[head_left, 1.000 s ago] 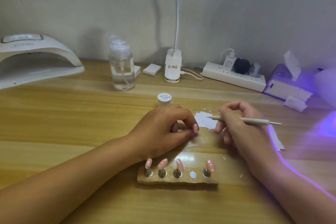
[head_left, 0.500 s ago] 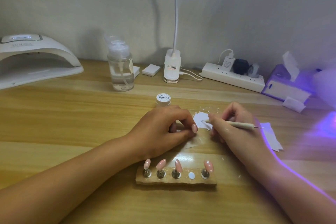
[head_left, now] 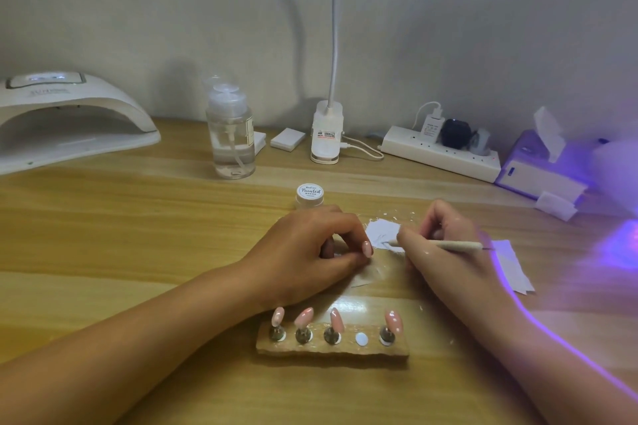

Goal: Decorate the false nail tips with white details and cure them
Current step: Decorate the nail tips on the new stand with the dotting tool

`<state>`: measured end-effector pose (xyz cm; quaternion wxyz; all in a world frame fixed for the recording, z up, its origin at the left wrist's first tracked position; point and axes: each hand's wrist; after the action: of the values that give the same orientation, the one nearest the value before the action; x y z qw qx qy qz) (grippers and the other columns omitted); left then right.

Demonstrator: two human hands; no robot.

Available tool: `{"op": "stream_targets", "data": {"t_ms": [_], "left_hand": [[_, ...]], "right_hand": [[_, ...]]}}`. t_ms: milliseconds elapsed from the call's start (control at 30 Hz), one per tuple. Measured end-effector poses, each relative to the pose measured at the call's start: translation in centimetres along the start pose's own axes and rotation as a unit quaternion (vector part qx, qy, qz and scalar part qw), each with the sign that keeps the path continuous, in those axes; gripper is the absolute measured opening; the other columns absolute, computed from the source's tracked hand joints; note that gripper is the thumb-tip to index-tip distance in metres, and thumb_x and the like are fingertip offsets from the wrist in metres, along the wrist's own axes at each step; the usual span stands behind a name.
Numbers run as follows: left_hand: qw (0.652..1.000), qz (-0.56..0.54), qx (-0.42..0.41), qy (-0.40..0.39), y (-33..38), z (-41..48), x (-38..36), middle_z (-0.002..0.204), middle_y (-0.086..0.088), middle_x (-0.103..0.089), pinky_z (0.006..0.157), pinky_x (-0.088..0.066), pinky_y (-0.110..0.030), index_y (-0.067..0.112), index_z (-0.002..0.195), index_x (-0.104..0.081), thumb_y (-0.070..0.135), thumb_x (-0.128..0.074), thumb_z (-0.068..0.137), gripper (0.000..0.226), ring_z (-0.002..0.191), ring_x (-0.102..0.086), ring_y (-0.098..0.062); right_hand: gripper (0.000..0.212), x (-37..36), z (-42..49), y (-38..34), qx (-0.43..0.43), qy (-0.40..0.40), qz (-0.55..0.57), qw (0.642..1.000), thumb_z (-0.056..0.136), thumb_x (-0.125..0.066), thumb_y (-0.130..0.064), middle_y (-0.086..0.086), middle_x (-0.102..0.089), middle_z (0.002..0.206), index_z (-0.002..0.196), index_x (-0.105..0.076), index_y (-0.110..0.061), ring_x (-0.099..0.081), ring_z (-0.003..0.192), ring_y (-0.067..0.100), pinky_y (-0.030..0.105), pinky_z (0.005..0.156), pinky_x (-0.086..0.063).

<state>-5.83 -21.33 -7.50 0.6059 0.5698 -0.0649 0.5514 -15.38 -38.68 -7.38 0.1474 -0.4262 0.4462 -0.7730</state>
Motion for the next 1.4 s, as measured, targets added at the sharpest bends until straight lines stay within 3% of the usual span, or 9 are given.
{"op": "stream_targets", "data": {"t_ms": [133, 233, 333, 400, 600, 667, 733, 1000, 1400], "left_hand": [[1.000, 0.003, -0.001, 0.007, 0.1, -0.1, 0.0, 0.086, 0.013, -0.064, 0.066, -0.043, -0.020, 0.034, 0.083, -0.070, 0.022, -0.072, 0.084, 0.012, 0.067, -0.054, -0.010], [1.000, 0.019, 0.002, 0.016, 0.0, -0.2, -0.1, 0.083, 0.014, -0.062, 0.067, -0.044, -0.024, 0.033, 0.084, -0.069, 0.023, -0.072, 0.084, 0.010, 0.068, -0.053, -0.009], [0.999, 0.031, 0.005, 0.021, -0.1, -0.1, -0.1, 0.084, 0.014, -0.062, 0.068, -0.048, -0.031, 0.033, 0.085, -0.068, 0.025, -0.071, 0.084, 0.008, 0.069, -0.054, -0.009], [0.999, 0.031, 0.002, 0.022, -0.2, -0.1, -0.1, 0.083, 0.013, -0.063, 0.069, -0.048, -0.032, 0.034, 0.085, -0.068, 0.027, -0.071, 0.084, 0.008, 0.069, -0.054, -0.009], [0.999, 0.026, -0.001, 0.021, -0.2, -0.1, -0.1, 0.085, 0.013, -0.063, 0.069, -0.046, -0.028, 0.033, 0.086, -0.068, 0.026, -0.072, 0.085, 0.008, 0.068, -0.053, -0.007], [0.999, 0.024, -0.003, 0.023, -0.2, -0.1, -0.1, 0.084, 0.013, -0.062, 0.069, -0.046, -0.028, 0.031, 0.087, -0.070, 0.026, -0.073, 0.085, 0.007, 0.069, -0.052, -0.005], [0.999, 0.025, -0.005, 0.024, -0.2, -0.1, -0.1, 0.082, 0.014, -0.060, 0.068, -0.044, -0.026, 0.029, 0.088, -0.071, 0.025, -0.074, 0.085, 0.006, 0.069, -0.052, -0.002], [1.000, 0.019, -0.004, 0.021, -0.3, 0.0, -0.1, 0.083, 0.014, -0.061, 0.067, -0.043, -0.024, 0.031, 0.087, -0.070, 0.024, -0.074, 0.084, 0.009, 0.069, -0.053, -0.003], [0.999, 0.020, -0.011, 0.024, -0.5, 0.0, -0.1, 0.080, 0.016, -0.058, 0.065, -0.043, -0.023, 0.030, 0.087, -0.071, 0.023, -0.075, 0.084, 0.009, 0.067, -0.054, -0.010]], "right_hand": [[0.025, 0.3, 0.0, -0.1, -0.013, 0.027, 0.124, 0.992, 0.087, -0.067, -0.028, 0.002, -0.067, 0.060, 0.073, -0.048, -0.019, -0.050, 0.044, 0.007, 0.026, 0.046, -0.038], [0.025, 0.5, -0.4, -0.9, 0.007, 0.046, 0.203, 0.978, 0.094, -0.065, -0.038, 0.005, -0.073, 0.069, 0.086, -0.054, -0.017, -0.061, 0.049, 0.012, 0.020, 0.041, -0.043], [0.027, 0.2, -1.0, -2.1, -0.008, 0.010, 0.268, 0.963, 0.086, -0.070, -0.043, 0.005, -0.076, 0.075, 0.091, -0.062, -0.018, -0.069, 0.058, 0.013, 0.018, 0.044, -0.048], [0.030, -0.2, -1.4, -2.3, -0.038, -0.019, 0.301, 0.953, 0.079, -0.074, -0.044, 0.004, -0.074, 0.073, 0.087, -0.063, -0.018, -0.065, 0.054, 0.011, 0.018, 0.043, -0.046], [0.028, -0.5, -1.6, -2.0, -0.058, -0.040, 0.308, 0.949, 0.088, -0.070, -0.016, 0.006, -0.058, 0.051, 0.070, -0.048, -0.018, -0.045, 0.039, 0.011, 0.019, 0.038, -0.037], [0.033, -0.7, -1.7, -2.1, -0.050, -0.056, 0.279, 0.957, 0.080, -0.071, -0.017, 0.007, -0.056, 0.047, 0.059, -0.046, -0.021, -0.044, 0.039, 0.011, 0.020, 0.038, -0.036], [0.023, -0.7, -1.8, -2.2, -0.043, -0.064, 0.250, 0.965, 0.067, -0.064, -0.021, 0.007, -0.054, 0.045, 0.055, -0.045, -0.020, -0.043, 0.038, 0.011, 0.019, 0.039, -0.035], [0.031, -0.7, -1.7, -1.9, -0.044, -0.056, 0.256, 0.964, 0.078, -0.063, -0.002, 0.012, -0.059, 0.049, 0.058, -0.046, -0.019, -0.045, 0.041, 0.013, 0.019, 0.040, -0.038], [0.025, -0.7, -1.8, -2.3, -0.048, -0.059, 0.238, 0.968, 0.076, -0.064, -0.011, 0.012, -0.063, 0.053, 0.060, -0.046, -0.019, -0.049, 0.043, 0.013, 0.022, 0.043, -0.040]]}}
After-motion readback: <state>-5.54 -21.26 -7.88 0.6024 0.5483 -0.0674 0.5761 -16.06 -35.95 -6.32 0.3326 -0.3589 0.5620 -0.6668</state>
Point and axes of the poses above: each hand's wrist, its own z-axis towards the middle knuckle, its own x-axis out of the back of the hand, y = z × x
